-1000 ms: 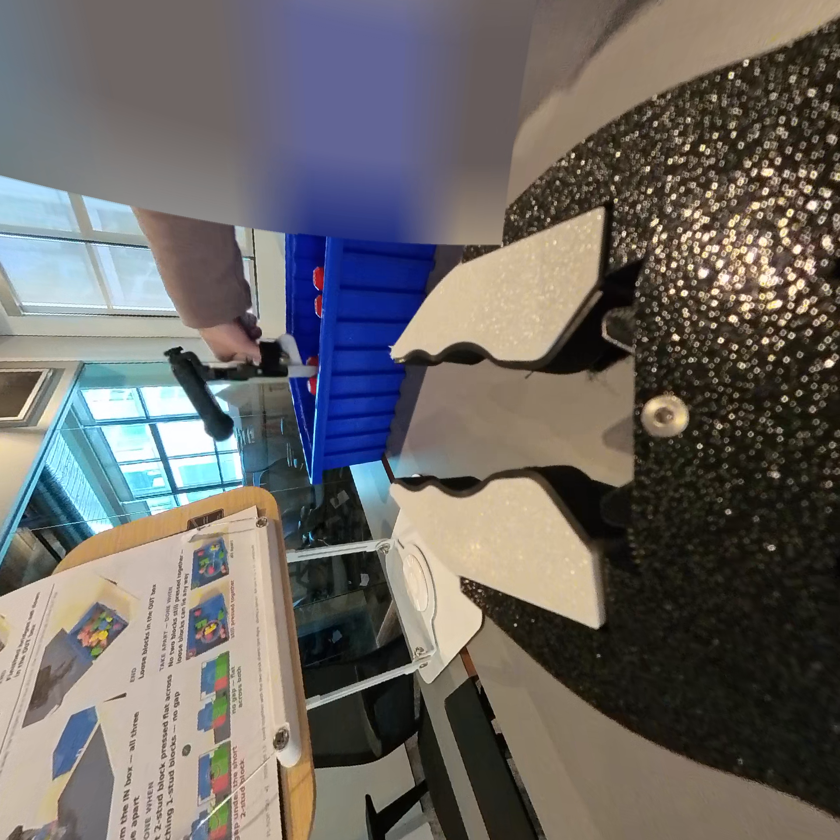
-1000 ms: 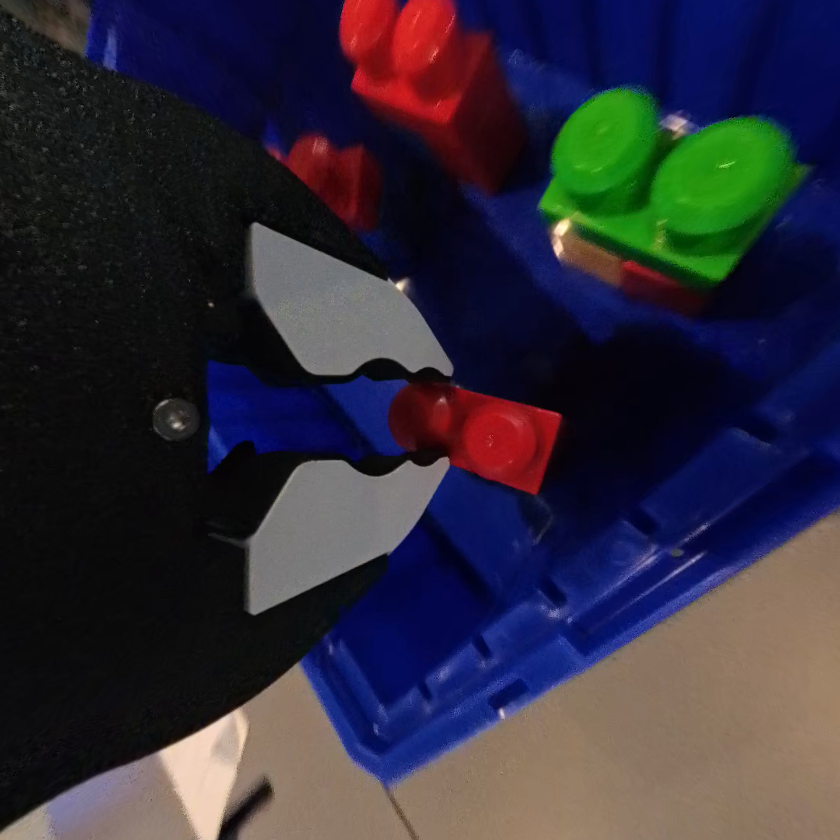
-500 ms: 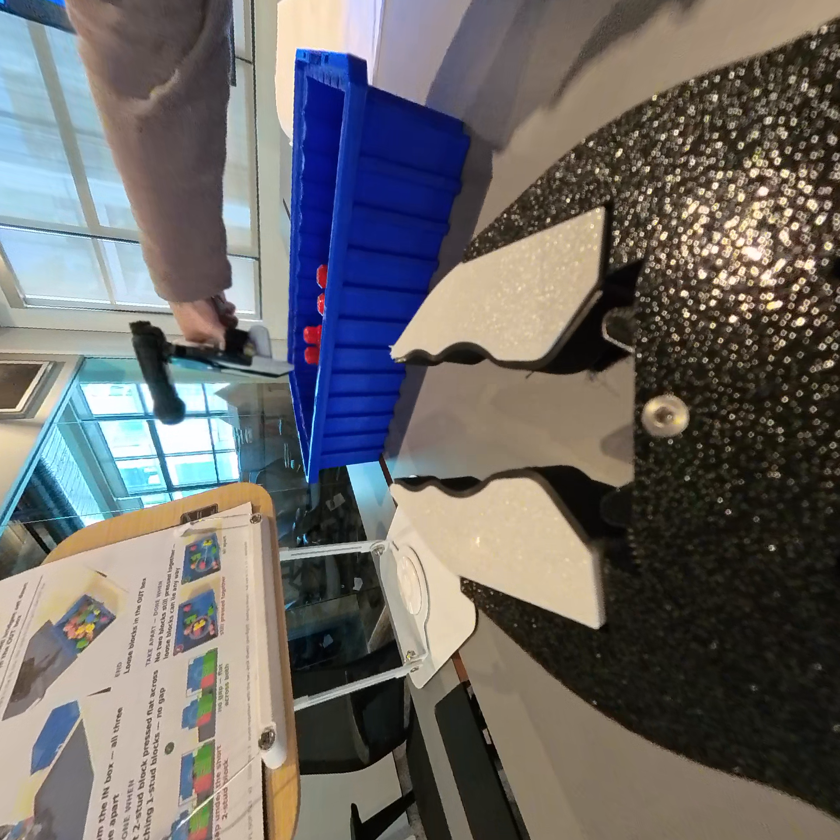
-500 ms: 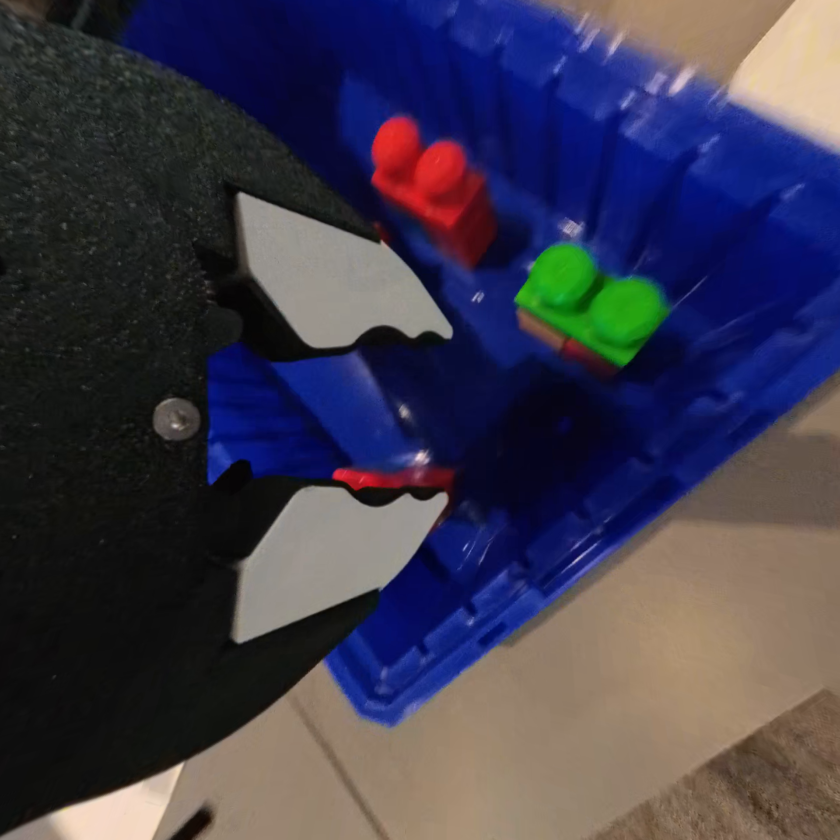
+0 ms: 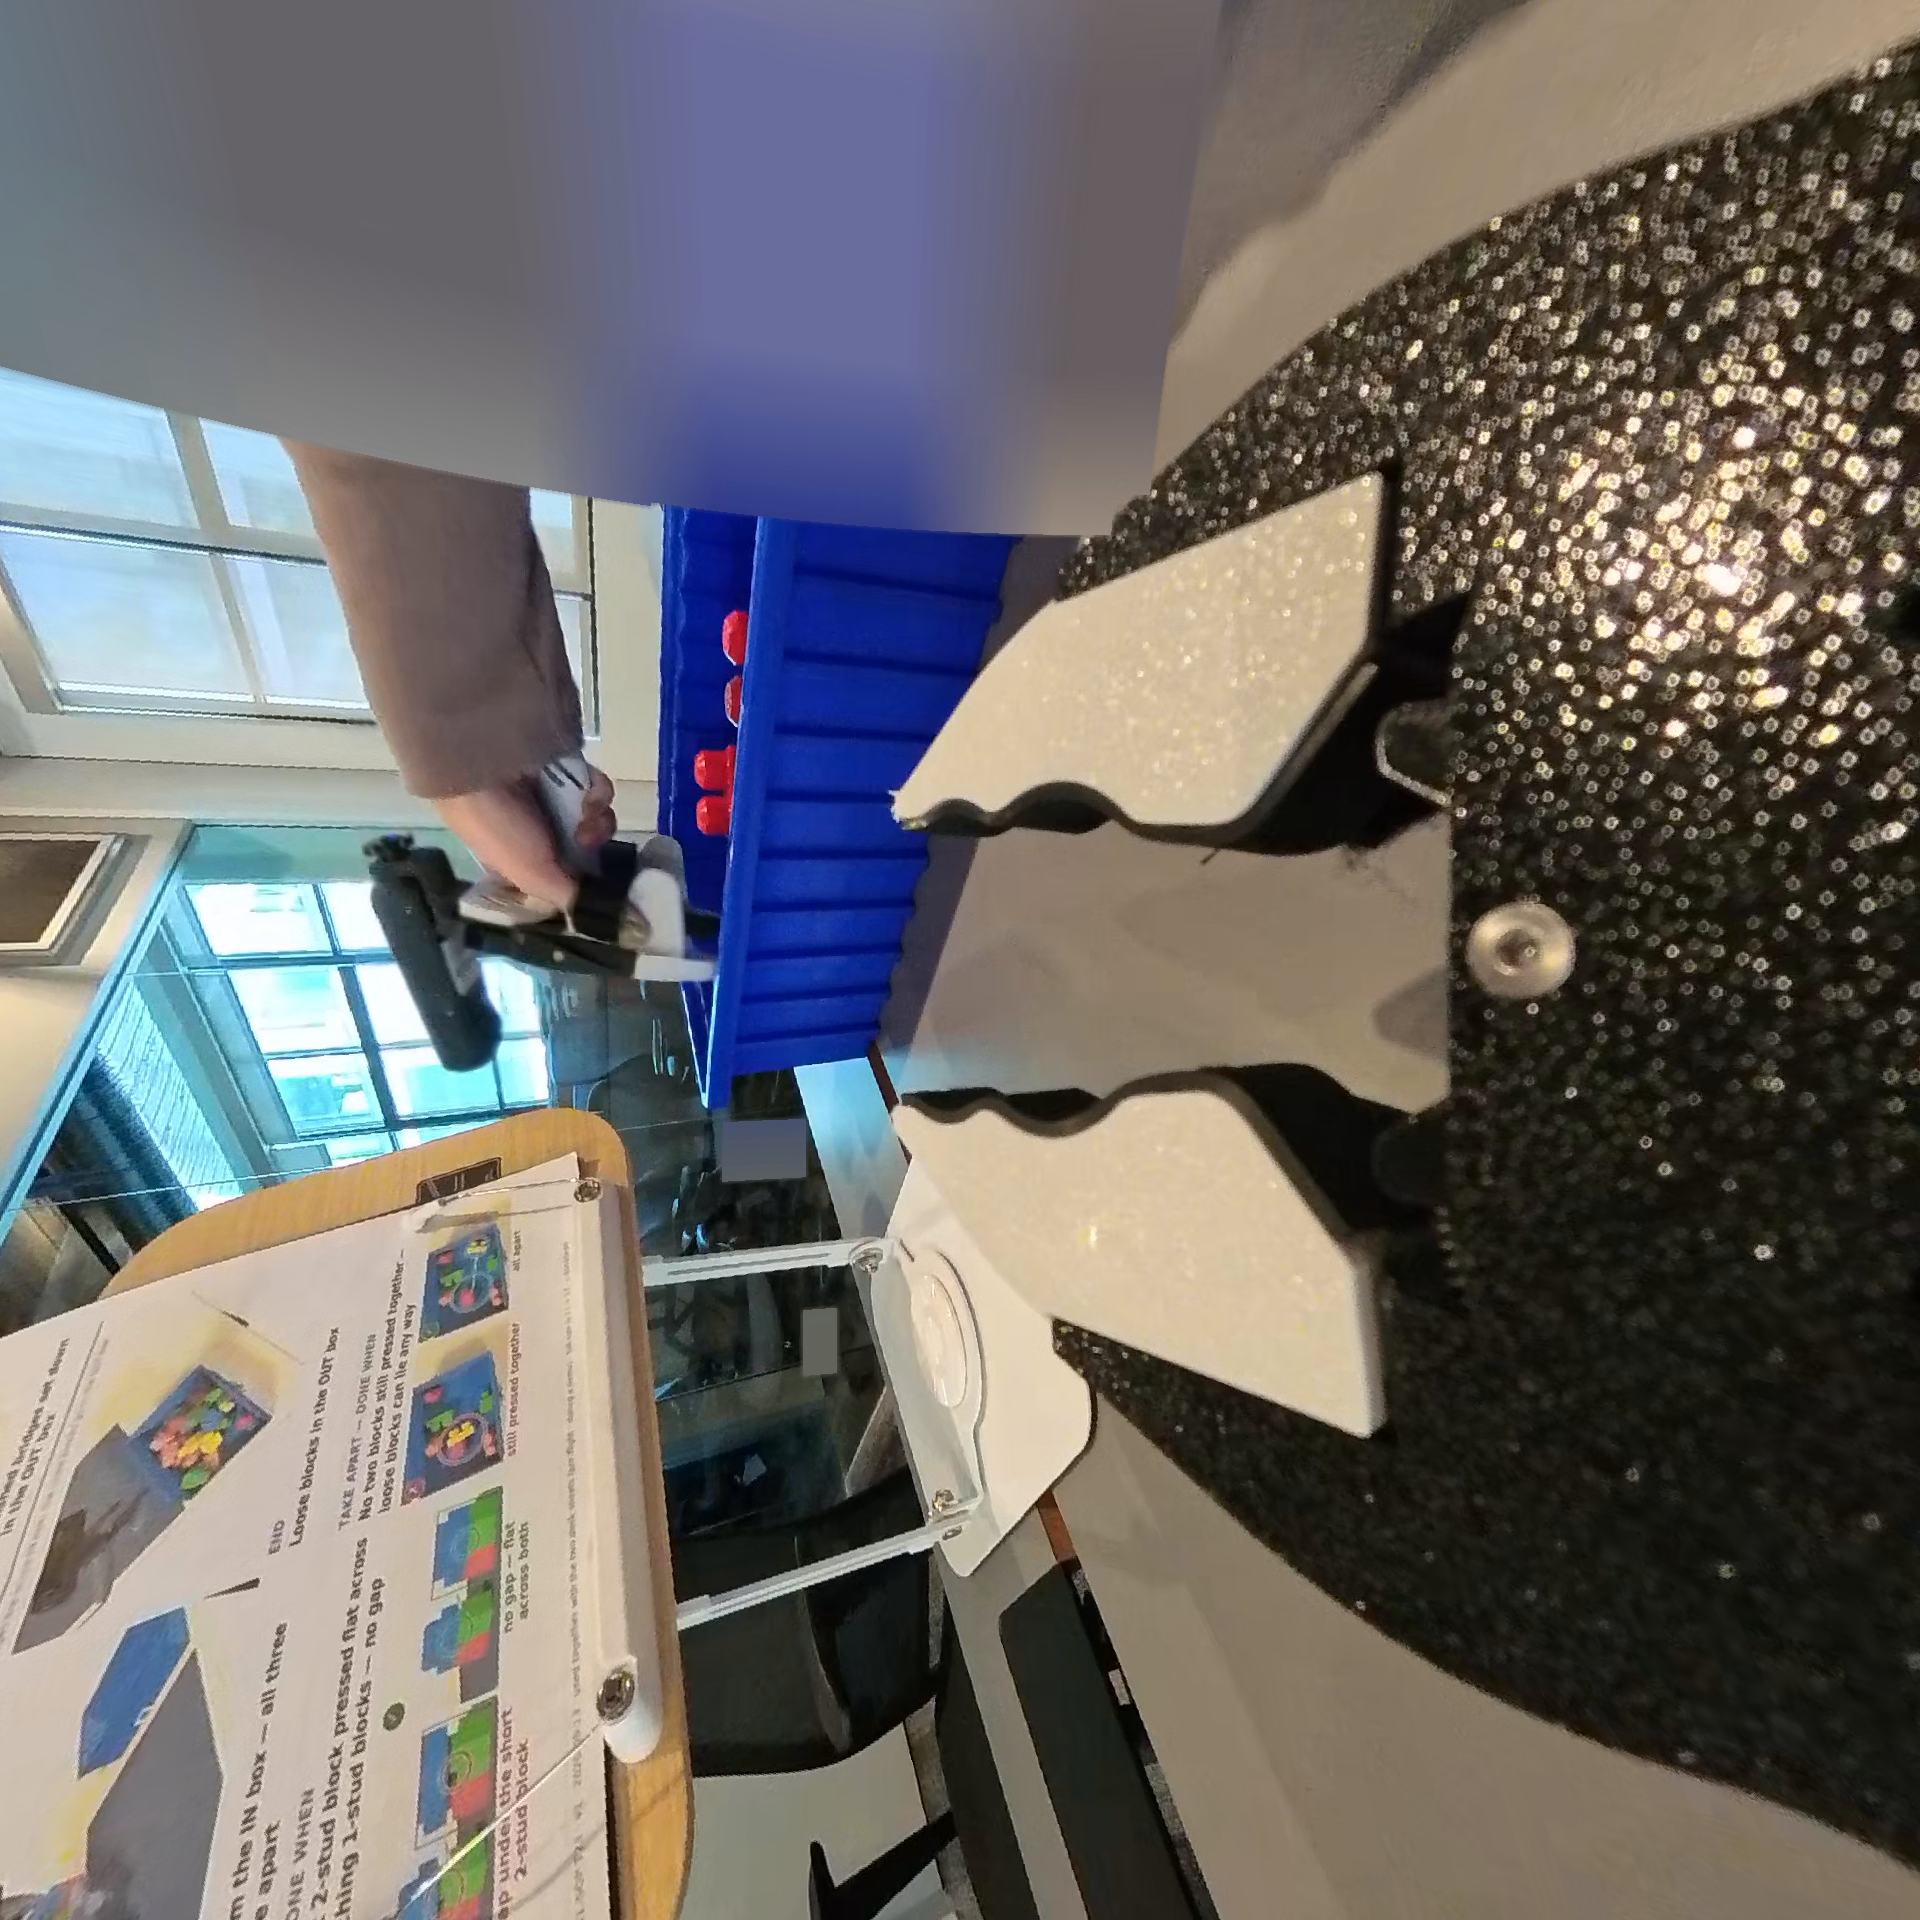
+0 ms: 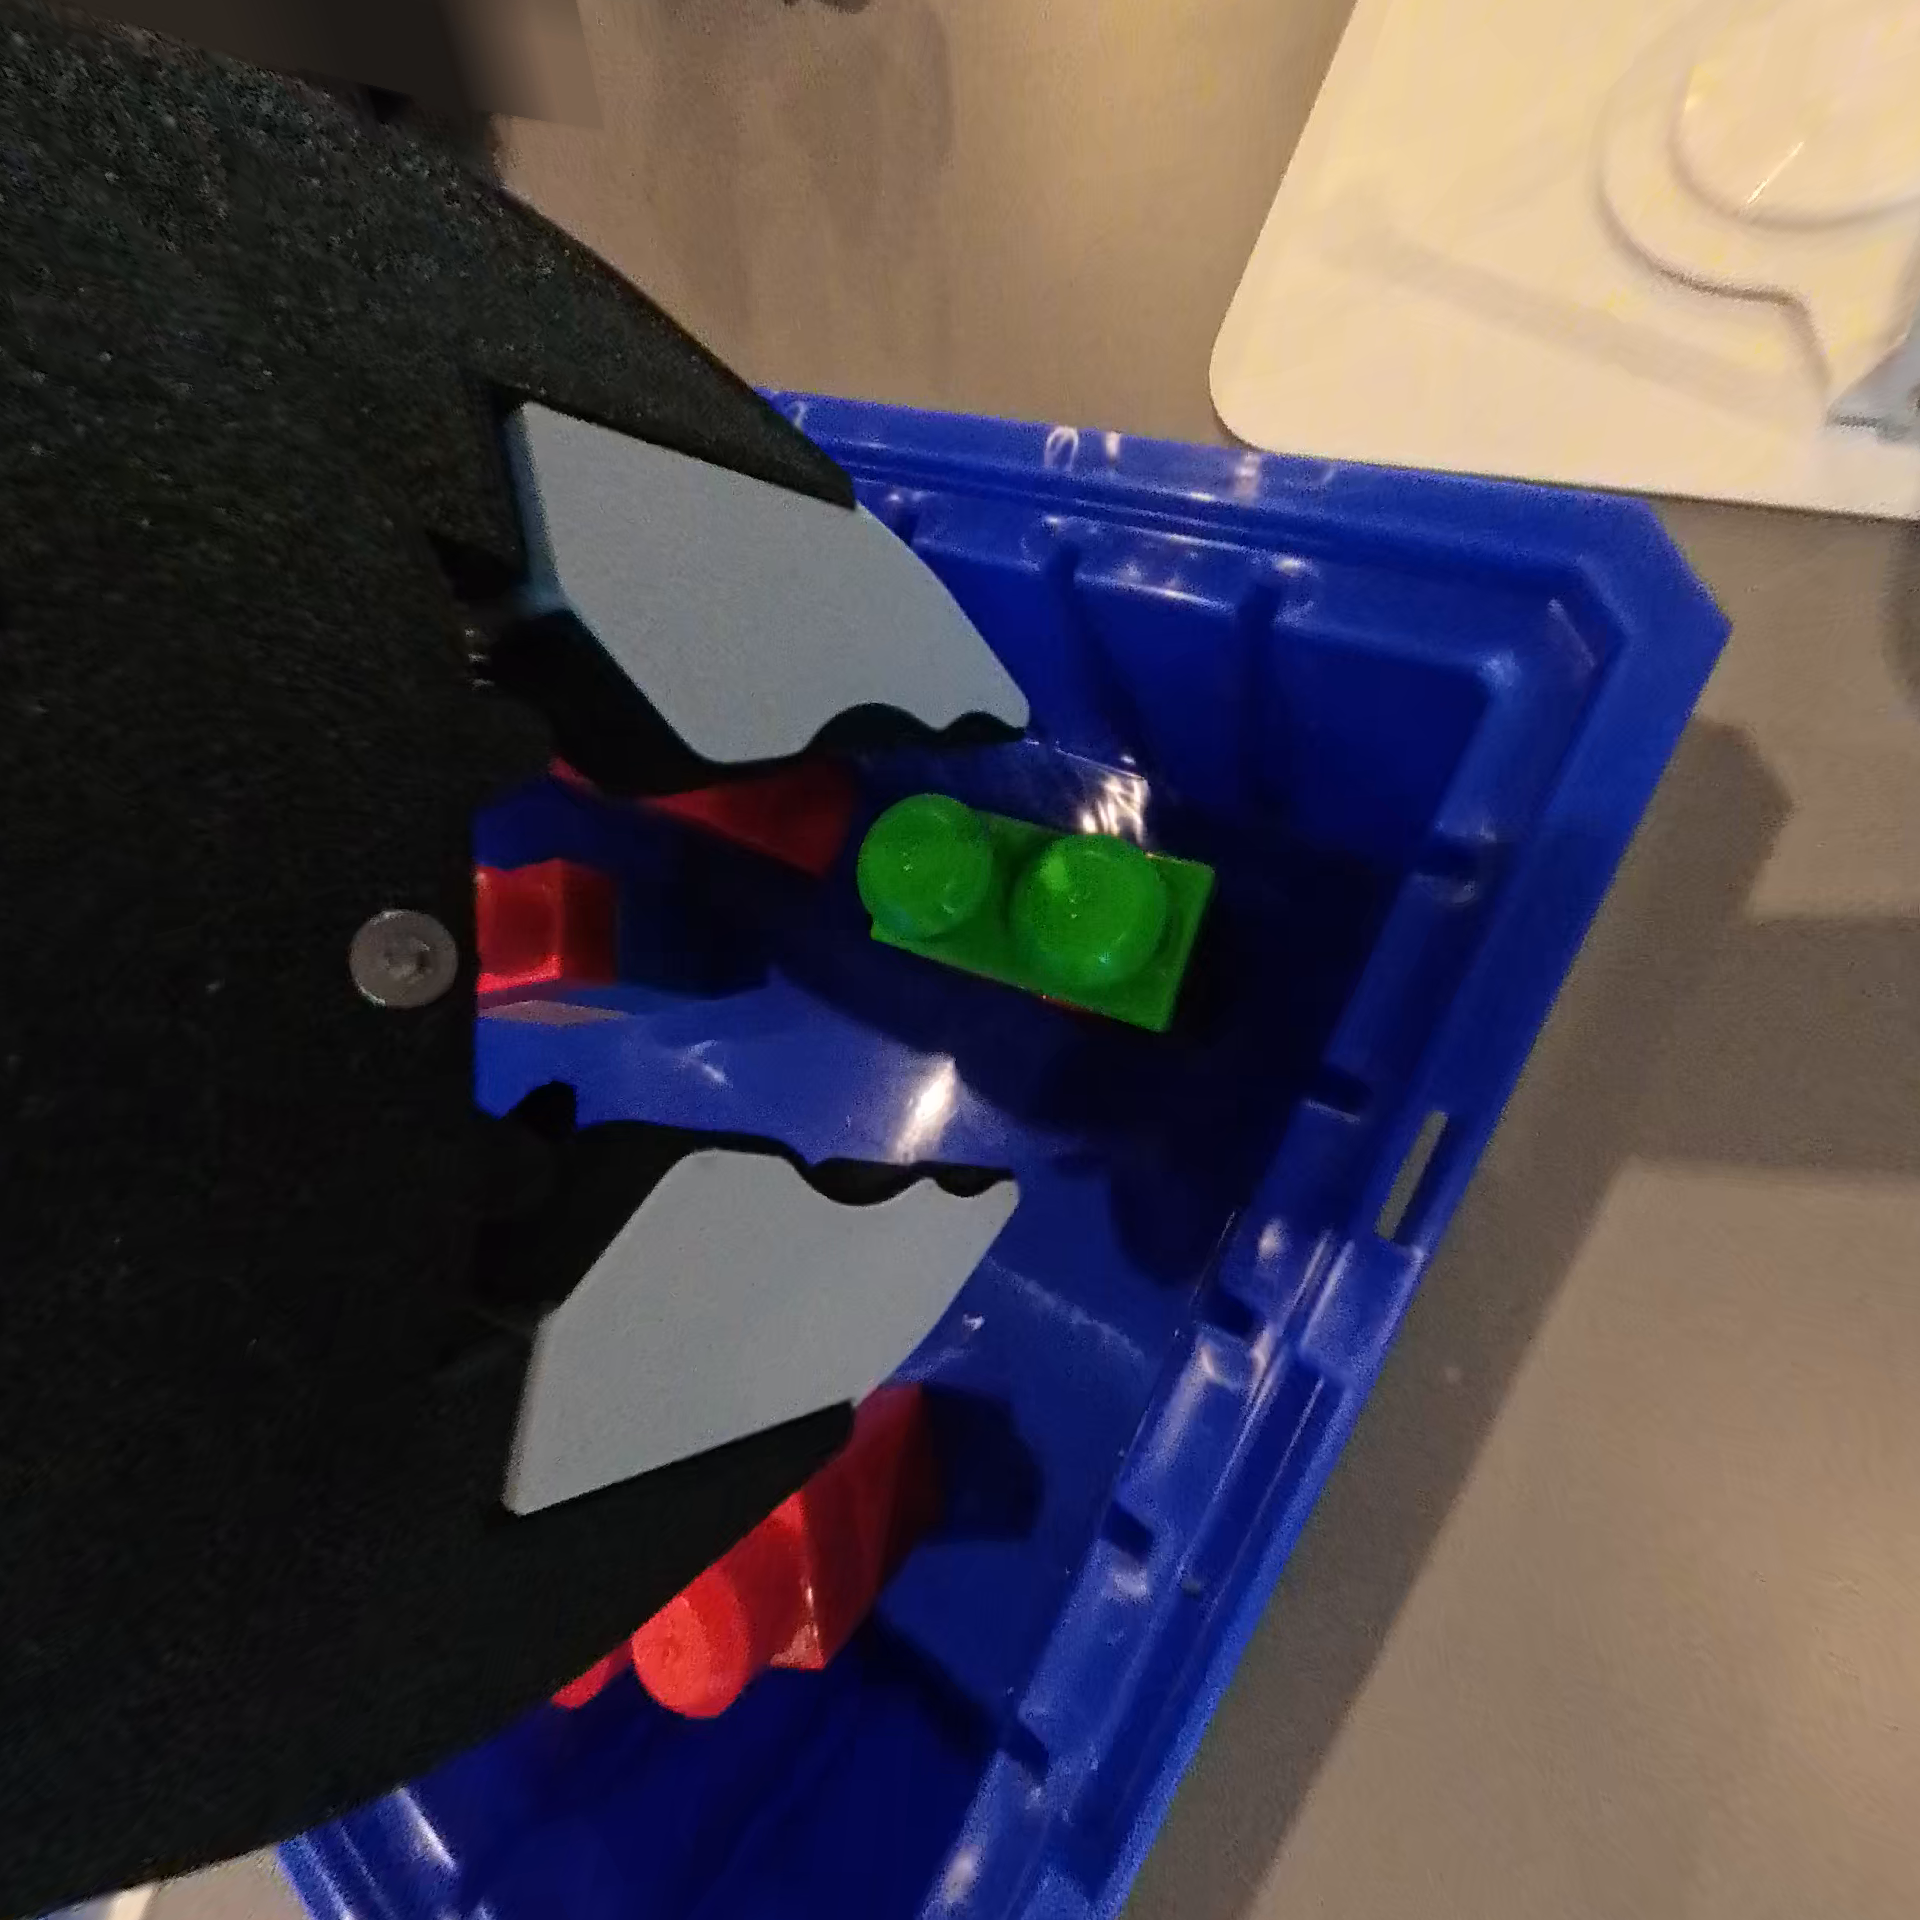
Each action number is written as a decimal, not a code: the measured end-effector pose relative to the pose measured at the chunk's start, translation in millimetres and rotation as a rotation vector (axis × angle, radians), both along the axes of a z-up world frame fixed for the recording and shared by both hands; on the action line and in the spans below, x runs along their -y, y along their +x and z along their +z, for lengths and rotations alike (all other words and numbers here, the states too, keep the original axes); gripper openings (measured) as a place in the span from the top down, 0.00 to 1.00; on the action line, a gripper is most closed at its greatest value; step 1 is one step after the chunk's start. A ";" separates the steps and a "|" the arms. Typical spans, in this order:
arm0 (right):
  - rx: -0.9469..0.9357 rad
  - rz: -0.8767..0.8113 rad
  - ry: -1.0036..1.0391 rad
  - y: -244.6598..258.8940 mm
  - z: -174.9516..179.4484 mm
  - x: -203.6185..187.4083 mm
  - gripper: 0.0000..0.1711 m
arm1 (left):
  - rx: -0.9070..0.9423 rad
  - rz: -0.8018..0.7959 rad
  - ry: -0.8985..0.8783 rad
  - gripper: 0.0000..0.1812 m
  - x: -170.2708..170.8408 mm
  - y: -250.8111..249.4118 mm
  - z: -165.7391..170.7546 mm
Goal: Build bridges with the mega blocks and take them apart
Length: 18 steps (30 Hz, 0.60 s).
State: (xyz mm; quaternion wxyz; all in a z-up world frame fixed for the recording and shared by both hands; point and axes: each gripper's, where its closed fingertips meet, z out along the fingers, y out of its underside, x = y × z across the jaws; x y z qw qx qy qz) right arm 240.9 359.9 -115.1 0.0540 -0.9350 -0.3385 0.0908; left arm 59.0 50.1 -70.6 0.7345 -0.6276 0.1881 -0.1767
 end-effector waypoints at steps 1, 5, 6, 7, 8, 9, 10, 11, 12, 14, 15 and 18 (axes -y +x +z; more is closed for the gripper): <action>0.006 -0.004 -0.015 -1.2 -2.6 1.5 0.54 | -0.001 -0.001 0.000 0.74 0.1 0.2 0.0; 0.101 0.048 -0.040 3.4 -14.7 6.0 0.64 | -0.005 -0.004 0.001 0.74 0.3 1.0 -0.2; 0.103 0.078 -0.051 1.8 -15.1 8.2 0.72 | -0.006 -0.004 0.001 0.74 0.3 1.1 -0.3; 0.106 0.114 -0.051 0.4 -14.2 9.1 0.80 | -0.006 -0.005 0.001 0.74 0.5 1.2 -0.2; 0.130 0.150 -0.034 2.0 -13.4 7.2 0.80 | -0.006 -0.005 0.002 0.74 0.5 1.2 -0.2; 0.164 0.200 -0.020 5.2 -12.6 5.4 0.80 | -0.007 -0.005 0.002 0.74 0.4 1.3 -0.2; 0.189 0.241 -0.016 8.7 -12.0 3.7 0.81 | -0.008 -0.005 0.002 0.74 0.5 1.4 -0.2; 0.192 0.286 -0.022 11.0 -11.3 2.2 0.81 | -0.009 -0.006 0.003 0.74 0.6 1.6 -0.3; 0.204 0.358 -0.024 15.3 -10.9 0.5 0.81 | -0.010 -0.007 0.003 0.74 0.7 1.8 -0.3; 0.263 0.545 0.004 26.9 -12.3 -3.2 0.80 | -0.012 -0.006 0.004 0.75 0.7 1.9 -0.3; 0.275 0.638 0.033 29.3 -12.8 -5.1 0.80 | -0.013 -0.007 0.004 0.75 0.7 2.0 -0.3; 0.207 0.894 0.099 22.9 -10.2 -0.4 0.81 | -0.016 -0.008 0.004 0.75 0.8 2.4 -0.5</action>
